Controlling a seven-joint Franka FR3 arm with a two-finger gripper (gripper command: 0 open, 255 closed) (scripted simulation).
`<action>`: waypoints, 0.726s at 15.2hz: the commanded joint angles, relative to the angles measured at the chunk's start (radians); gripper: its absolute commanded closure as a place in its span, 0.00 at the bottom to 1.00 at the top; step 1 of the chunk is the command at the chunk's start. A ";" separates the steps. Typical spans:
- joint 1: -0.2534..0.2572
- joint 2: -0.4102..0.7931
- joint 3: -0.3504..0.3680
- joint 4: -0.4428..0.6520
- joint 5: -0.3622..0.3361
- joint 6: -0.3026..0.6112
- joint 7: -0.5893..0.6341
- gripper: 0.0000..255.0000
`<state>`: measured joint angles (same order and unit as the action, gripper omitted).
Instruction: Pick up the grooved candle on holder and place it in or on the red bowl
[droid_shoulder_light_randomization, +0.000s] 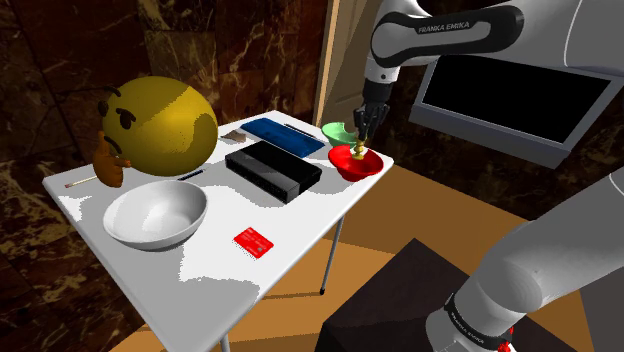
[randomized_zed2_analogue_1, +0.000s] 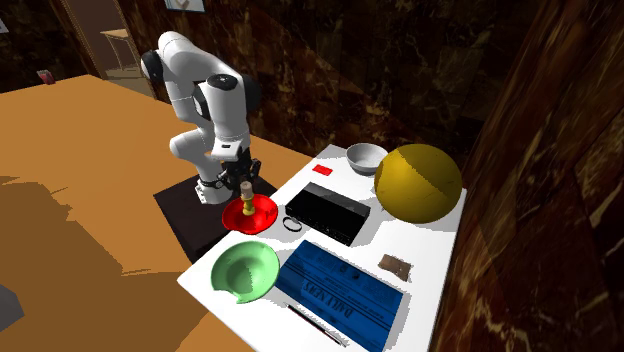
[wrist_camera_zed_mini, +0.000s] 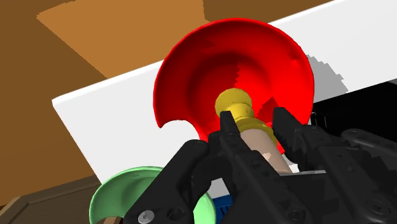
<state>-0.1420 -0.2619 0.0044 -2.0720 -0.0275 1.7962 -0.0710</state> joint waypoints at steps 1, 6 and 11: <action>0.000 0.000 0.000 -0.002 0.000 0.001 0.000 1.00; 0.000 0.000 0.000 -0.002 0.000 0.001 0.000 0.00; 0.000 0.000 0.000 -0.002 0.000 0.001 0.000 0.00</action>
<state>-0.1419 -0.2623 0.0045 -2.0735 -0.0275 1.7976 -0.0708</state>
